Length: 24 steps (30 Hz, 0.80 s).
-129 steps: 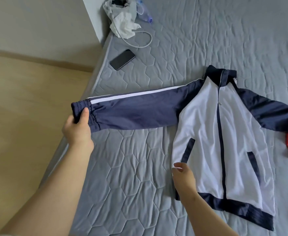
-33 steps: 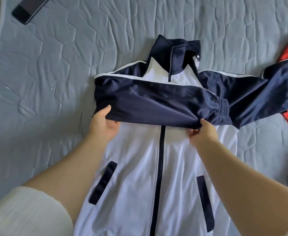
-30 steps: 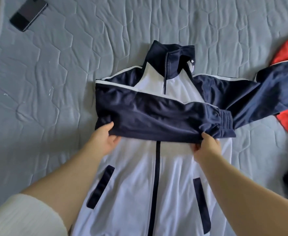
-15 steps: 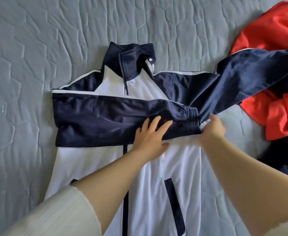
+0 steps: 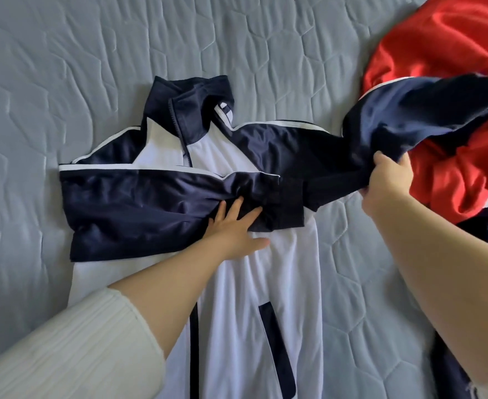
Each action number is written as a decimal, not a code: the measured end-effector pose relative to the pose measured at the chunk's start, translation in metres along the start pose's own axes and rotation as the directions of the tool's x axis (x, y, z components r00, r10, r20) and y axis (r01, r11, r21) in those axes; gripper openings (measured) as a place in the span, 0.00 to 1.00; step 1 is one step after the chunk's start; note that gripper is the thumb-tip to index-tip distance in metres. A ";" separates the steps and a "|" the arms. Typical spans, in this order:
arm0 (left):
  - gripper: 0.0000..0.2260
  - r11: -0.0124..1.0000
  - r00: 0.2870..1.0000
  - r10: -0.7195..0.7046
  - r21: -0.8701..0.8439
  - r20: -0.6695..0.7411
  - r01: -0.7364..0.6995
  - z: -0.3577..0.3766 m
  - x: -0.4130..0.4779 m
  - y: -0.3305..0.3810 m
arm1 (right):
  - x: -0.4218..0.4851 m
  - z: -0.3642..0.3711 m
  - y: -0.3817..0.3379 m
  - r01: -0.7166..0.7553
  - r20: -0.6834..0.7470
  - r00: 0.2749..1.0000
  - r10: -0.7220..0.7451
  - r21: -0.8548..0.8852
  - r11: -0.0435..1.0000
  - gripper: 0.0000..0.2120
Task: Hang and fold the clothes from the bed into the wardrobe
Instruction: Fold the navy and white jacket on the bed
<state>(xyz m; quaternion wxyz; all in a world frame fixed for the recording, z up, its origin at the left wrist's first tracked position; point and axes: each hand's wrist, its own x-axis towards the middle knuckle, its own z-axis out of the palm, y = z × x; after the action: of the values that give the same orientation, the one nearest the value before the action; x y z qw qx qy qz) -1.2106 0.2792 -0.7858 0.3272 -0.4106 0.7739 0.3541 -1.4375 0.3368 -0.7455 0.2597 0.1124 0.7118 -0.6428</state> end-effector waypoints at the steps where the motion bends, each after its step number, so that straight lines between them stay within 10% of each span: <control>1: 0.29 0.996 0.999 -0.030 -0.089 -0.013 0.029 -0.004 -0.001 0.003 | -0.005 0.001 -0.004 0.176 0.007 0.984 -0.176 -0.125 0.976 0.14; 4: 0.23 0.760 0.985 -0.164 -0.644 -0.060 0.088 -0.018 -0.008 0.013 | -0.041 0.009 -0.001 0.611 0.380 0.791 -0.479 -0.472 0.636 0.11; 8: 0.26 -0.075 0.956 -0.273 -0.989 -0.103 -0.128 -0.033 -0.033 -0.003 | -0.121 -0.006 0.052 0.902 0.878 0.426 -0.217 -0.432 0.021 0.18; 12: 0.33 -0.472 0.963 -0.266 -0.868 -0.028 -0.156 -0.026 -0.053 -0.045 | -0.140 -0.032 0.092 0.828 0.793 0.560 0.241 -0.536 -0.164 0.23; 14: 0.31 -0.344 0.939 -0.341 -0.924 -0.044 -0.168 -0.019 -0.059 -0.055 | -0.141 -0.032 0.096 0.776 0.737 0.631 0.241 -0.604 -0.183 0.22; 16: 0.32 0.024 0.911 -0.363 -0.979 -0.198 -0.203 -0.015 -0.060 -0.052 | -0.143 -0.023 0.098 0.747 0.721 0.661 0.206 -0.660 -0.087 0.18; 20: 0.34 0.682 0.918 -0.154 -0.711 -0.366 -0.169 -0.004 -0.048 -0.035 | -0.151 0.001 0.085 0.265 0.631 0.736 0.243 -0.600 0.755 0.02; 22: 0.25 0.738 0.934 -0.141 -0.663 -0.327 -0.120 -0.002 -0.046 -0.028 | -0.150 0.014 0.075 -0.167 0.484 0.824 0.297 -0.292 0.942 0.03; 24: 0.20 0.695 0.941 -0.090 -0.698 -0.327 -0.176 -0.005 -0.050 -0.024 | -0.143 0.028 0.067 -0.212 0.337 0.910 0.240 -0.118 0.970 0.12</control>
<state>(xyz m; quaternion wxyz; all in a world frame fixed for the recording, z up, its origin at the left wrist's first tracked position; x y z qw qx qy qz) -1.1682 0.2855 -0.7500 -0.0048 -0.5411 0.6275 0.5599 -1.2780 0.3443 -0.7301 0.4587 0.0680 0.6614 -0.5895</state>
